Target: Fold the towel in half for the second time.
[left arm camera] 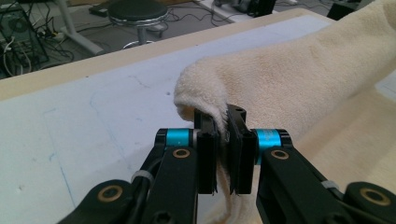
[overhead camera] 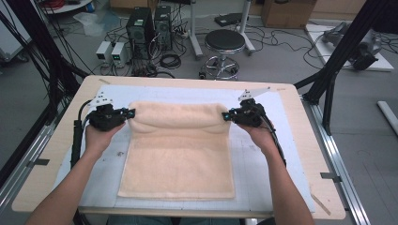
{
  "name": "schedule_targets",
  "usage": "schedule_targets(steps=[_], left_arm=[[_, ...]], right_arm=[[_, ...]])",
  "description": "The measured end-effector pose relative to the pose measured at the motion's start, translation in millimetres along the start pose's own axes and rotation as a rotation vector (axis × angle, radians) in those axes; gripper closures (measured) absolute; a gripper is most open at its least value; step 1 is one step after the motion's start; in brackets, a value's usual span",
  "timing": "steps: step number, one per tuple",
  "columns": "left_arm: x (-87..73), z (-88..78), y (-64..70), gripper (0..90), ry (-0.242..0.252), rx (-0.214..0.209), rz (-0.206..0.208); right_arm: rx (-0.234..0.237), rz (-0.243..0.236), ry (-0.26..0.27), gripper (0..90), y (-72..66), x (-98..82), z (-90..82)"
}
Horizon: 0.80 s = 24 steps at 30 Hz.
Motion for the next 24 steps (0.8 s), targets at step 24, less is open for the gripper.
schedule_targets(steps=[24], left_arm=[[-98.9,-42.9,34.3,77.6,-0.215,-0.114,0.074]], right_arm=[[0.054,-0.058,-0.084,73.7,-78.5,-70.9,-20.0]])
Point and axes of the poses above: each handheld gripper's, and its own axes: z roughly forward along the jaws, x roughly out of its top, y roughly to its right, the point moved 10 cm from there along z, roughly forward along the jaws, and after that the axes turned 12 degrees about -z, right-handed, at the moved point
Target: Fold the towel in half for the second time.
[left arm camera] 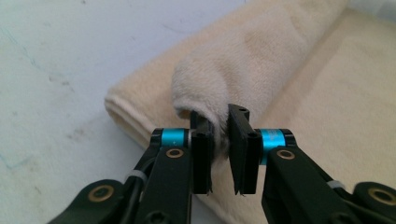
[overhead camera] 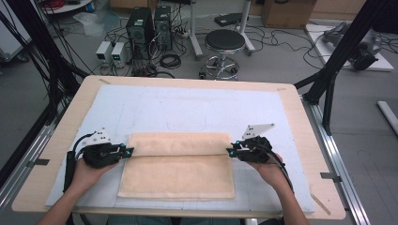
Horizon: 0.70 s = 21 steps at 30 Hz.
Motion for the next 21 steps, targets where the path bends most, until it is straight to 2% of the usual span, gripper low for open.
schedule_targets(steps=[2,5,8,12,15,19,21], left_arm=[[-7.6,-5.0,-0.7,73.7,-0.016,0.004,-0.011],[-14.0,-12.8,-1.3,66.5,-0.029,0.007,-0.012],[-15.8,-19.5,1.6,53.1,-0.031,0.004,-0.009],[-15.9,-21.5,11.6,45.4,-0.026,-0.018,0.004],[-17.6,-18.4,19.2,45.0,-0.035,-0.042,0.019],[-21.3,-12.0,24.1,49.9,-0.065,-0.06,0.057],[-22.3,-9.3,22.3,52.0,-0.077,-0.061,0.052]], right_arm=[[0.0,0.017,-0.006,72.2,-1.8,-8.8,-2.0],[-0.004,0.023,0.002,69.8,-3.9,-12.4,-5.9],[-0.006,0.003,0.022,63.9,-9.8,-8.1,-12.3],[0.014,-0.008,0.058,57.8,-17.0,-0.1,-18.8],[0.04,-0.021,0.065,55.4,-23.4,1.0,-18.9],[0.066,-0.058,0.024,53.9,-32.5,-4.9,-8.6],[0.071,-0.076,0.004,53.9,-34.7,-6.5,-2.5]])
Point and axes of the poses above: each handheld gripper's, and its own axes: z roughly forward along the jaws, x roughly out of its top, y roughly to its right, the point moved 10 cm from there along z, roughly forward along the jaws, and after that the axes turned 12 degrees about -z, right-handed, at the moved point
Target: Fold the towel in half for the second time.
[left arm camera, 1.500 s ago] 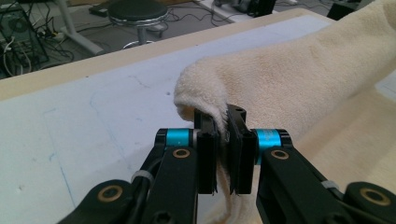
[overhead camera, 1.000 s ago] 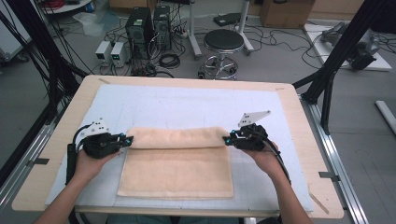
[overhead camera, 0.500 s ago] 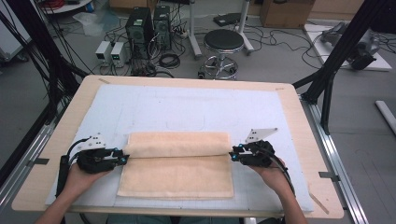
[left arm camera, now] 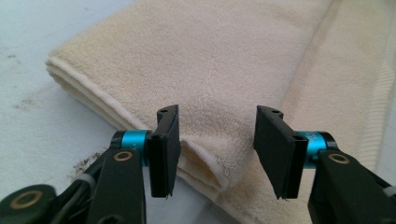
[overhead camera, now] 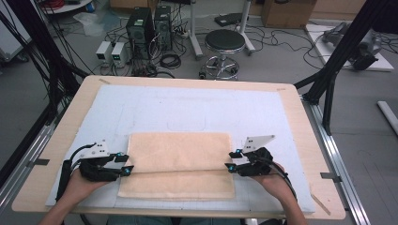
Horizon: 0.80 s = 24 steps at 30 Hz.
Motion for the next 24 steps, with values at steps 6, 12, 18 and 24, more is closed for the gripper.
schedule_targets(steps=[6,12,18,24], left_arm=[[-3.7,3.2,1.0,52.1,-0.017,-0.014,0.011],[-15.3,5.5,-1.1,54.0,-0.054,-0.001,0.028],[-10.8,8.2,-2.9,71.7,-0.048,0.044,0.067],[-5.6,6.1,-3.0,80.7,-0.036,0.044,0.051]], right_arm=[[0.018,-0.043,-0.06,55.0,-2.8,-4.5,17.5],[0.028,-0.039,-0.076,68.2,-4.9,-10.5,20.1],[0.022,-0.023,-0.068,76.3,-5.4,-10.5,21.9],[0.022,-0.01,-0.053,81.5,-4.0,-8.3,16.9]])
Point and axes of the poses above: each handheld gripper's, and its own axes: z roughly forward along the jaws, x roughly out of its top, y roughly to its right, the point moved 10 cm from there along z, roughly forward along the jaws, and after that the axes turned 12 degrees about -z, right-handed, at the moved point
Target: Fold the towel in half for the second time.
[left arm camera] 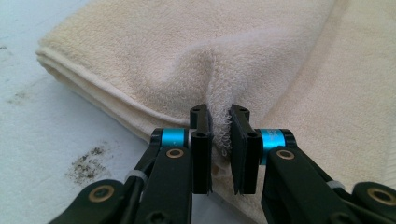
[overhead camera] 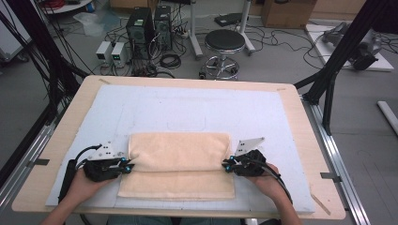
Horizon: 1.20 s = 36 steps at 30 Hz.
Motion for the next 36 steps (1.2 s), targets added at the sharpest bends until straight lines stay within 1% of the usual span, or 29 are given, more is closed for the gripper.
schedule_targets(steps=[2,3,5,9,11,13,14,16,17,18,19,21,22,23,24,25,26,27,29,30,32,34,35,36], left_arm=[[4.0,-5.1,0.5,81.3,0.018,0.003,-0.007],[7.0,-8.0,1.3,81.5,0.034,0.005,-0.01],[12.5,-15.2,2.9,81.7,0.058,0.006,-0.007],[19.4,-31.0,7.4,82.2,0.101,-0.002,0.003],[17.5,-38.3,12.0,82.8,0.105,-0.011,0.014],[12.1,-44.6,21.2,82.8,0.112,-0.041,0.034],[7.9,-47.2,25.6,82.8,0.108,-0.049,0.047],[-3.2,-51.8,34.9,82.8,0.087,-0.065,0.062],[-7.1,-53.1,37.4,82.9,0.076,-0.067,0.068],[-11.9,-54.4,40.9,83.0,0.064,-0.071,0.072],[-15.9,-55.2,43.6,83.1,0.053,-0.076,0.077],[-23.9,-55.3,49.1,82.6,0.024,-0.104,0.072],[-27.4,-55.2,50.7,80.5,0.006,-0.118,0.074],[-29.0,-55.3,50.0,76.1,0.002,-0.116,0.071],[-28.9,-55.2,48.5,68.7,0.007,-0.11,0.049],[-28.2,-55.9,46.0,63.7,0.008,-0.11,0.04],[-26.6,-56.6,44.0,63.2,0.019,-0.105,0.035],[-24.1,-56.5,42.6,61.6,0.03,-0.102,0.025],[-18.6,-54.6,43.5,59.4,0.046,-0.111,0.02],[-16.0,-52.4,45.2,58.9,0.05,-0.115,0.023],[-13.2,-45.5,50.1,58.9,0.039,-0.13,0.042],[-12.8,-37.2,54.5,60.4,0.019,-0.139,0.056],[-13.9,-33.5,57.3,60.9,0.005,-0.154,0.064],[-16.0,-30.1,59.6,61.2,-0.011,-0.162,0.071]], right_arm=[[-0.009,0.014,0.025,81.7,1.7,4.4,-5.7],[-0.008,0.016,0.039,81.7,1.9,7.3,-8.8],[-0.014,0.017,0.054,81.7,1.6,13.4,-15.5],[-0.018,-0.003,0.083,81.7,-5.4,27.0,-29.9],[-0.028,-0.014,0.104,81.7,-11.6,32.9,-38.0],[-0.028,-0.021,0.111,81.7,-18.7,34.4,-43.3],[-0.025,-0.023,0.112,81.7,-23.5,33.9,-45.9],[-0.013,-0.031,0.121,81.7,-34.1,32.8,-49.7],[-0.001,-0.038,0.117,81.7,-41.5,30.8,-51.0],[0.008,-0.035,0.113,81.7,-46.1,29.5,-51.5],[0.016,-0.045,0.106,81.7,-51.4,27.6,-51.6],[0.036,-0.042,0.092,80.2,-59.8,22.5,-49.8],[0.071,-0.042,0.082,75.5,-64.8,18.5,-47.6],[0.087,-0.036,0.06,67.7,-67.6,13.9,-45.4],[0.084,-0.032,0.05,63.4,-68.0,10.6,-44.7],[0.083,-0.029,0.065,61.4,-67.3,10.0,-46.4],[0.078,-0.015,0.085,58.2,-65.7,11.0,-48.4],[0.057,-0.005,0.095,56.3,-61.9,11.7,-50.1],[0.041,0.004,0.112,56.2,-56.9,14.2,-52.0],[0.037,-0.003,0.114,56.1,-55.3,16.0,-50.6],[0.041,-0.035,0.104,56.5,-54.9,19.1,-43.1],[0.078,-0.055,0.089,58.1,-58.2,20.6,-33.2],[0.09,-0.072,0.075,58.5,-59.2,19.7,-28.0],[0.113,-0.072,0.057,58.5,-62.0,17.6,-23.9]])
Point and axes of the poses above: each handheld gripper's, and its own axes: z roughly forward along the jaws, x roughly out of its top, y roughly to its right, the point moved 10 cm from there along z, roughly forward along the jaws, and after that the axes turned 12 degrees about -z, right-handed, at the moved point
